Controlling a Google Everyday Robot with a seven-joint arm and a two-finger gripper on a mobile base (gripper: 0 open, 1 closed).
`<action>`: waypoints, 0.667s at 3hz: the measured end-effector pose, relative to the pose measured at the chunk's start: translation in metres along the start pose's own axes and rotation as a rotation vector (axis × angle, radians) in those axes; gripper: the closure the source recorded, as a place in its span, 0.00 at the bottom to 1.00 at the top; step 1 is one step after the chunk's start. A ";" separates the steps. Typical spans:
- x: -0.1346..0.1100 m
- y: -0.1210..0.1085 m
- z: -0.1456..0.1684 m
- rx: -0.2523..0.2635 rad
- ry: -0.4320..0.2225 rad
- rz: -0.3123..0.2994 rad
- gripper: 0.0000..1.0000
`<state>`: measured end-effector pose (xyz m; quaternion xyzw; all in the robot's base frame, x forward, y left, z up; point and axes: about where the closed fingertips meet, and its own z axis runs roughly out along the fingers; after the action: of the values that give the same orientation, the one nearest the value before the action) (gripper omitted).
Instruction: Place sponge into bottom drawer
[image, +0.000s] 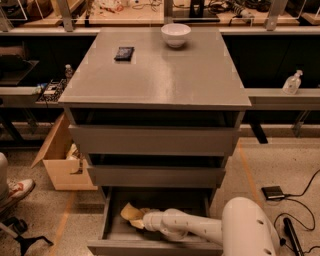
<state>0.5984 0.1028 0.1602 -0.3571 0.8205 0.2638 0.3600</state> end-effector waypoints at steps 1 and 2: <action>0.000 0.000 0.002 0.007 0.001 -0.002 0.85; 0.000 0.002 0.003 0.004 0.002 -0.002 0.61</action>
Offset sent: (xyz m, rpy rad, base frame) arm 0.0010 0.0013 -0.0008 -0.0054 -0.0037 -0.0043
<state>0.5983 0.1062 0.1590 -0.3576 0.8209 0.2616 0.3603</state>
